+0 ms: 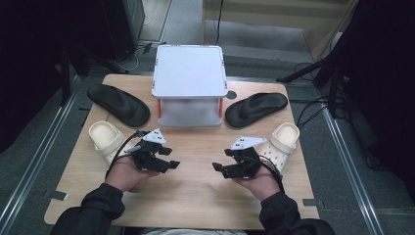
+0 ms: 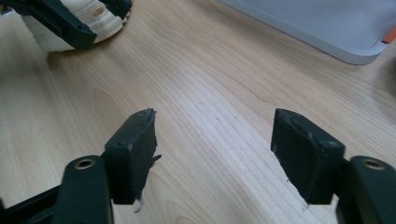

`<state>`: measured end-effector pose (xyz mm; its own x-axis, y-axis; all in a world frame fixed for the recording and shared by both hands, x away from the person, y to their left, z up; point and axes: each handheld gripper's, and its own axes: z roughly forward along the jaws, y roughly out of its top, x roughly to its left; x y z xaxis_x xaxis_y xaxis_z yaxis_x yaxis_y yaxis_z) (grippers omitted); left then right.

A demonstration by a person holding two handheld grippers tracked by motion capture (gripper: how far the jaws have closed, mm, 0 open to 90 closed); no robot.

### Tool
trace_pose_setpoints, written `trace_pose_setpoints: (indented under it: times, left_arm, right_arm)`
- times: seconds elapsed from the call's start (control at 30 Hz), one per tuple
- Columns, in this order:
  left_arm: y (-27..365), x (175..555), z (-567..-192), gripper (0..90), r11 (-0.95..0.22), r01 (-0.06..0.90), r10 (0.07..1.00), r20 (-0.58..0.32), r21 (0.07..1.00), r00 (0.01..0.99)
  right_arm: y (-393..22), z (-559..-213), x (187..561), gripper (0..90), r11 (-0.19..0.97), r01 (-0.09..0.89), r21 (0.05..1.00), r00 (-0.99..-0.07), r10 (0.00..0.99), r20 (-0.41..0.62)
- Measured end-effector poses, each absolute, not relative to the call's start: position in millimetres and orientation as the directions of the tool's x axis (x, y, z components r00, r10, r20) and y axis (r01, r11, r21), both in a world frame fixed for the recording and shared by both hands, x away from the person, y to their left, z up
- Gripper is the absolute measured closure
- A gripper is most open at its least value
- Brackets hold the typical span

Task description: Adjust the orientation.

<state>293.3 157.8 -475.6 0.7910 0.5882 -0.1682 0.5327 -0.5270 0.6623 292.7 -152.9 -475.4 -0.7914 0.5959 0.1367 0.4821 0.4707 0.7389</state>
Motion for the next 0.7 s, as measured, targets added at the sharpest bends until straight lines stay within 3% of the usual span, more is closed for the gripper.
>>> trace_pose_setpoints:
  times: [0.1, 0.27, 0.7]
  left_arm:
    - [157.6, 293.7, -473.8, 40.8, -0.524, 0.537, 0.597, -0.165, 0.661, 0.785]
    - [158.7, 296.1, -470.4, 42.1, -0.519, 0.556, 0.608, -0.177, 0.649, 0.774]
    - [165.6, 296.5, -467.3, 45.4, -0.512, 0.584, 0.621, -0.198, 0.629, 0.758]
  right_arm:
    - [-153.3, -475.0, 292.0, 35.3, 0.472, 0.474, 0.743, -0.797, 0.589, 0.134]
    - [-155.9, -474.8, 294.8, 50.1, 0.458, 0.511, 0.727, -0.811, 0.538, 0.231]
    - [-149.7, -474.1, 291.2, 50.1, 0.495, 0.513, 0.701, -0.815, 0.537, 0.217]
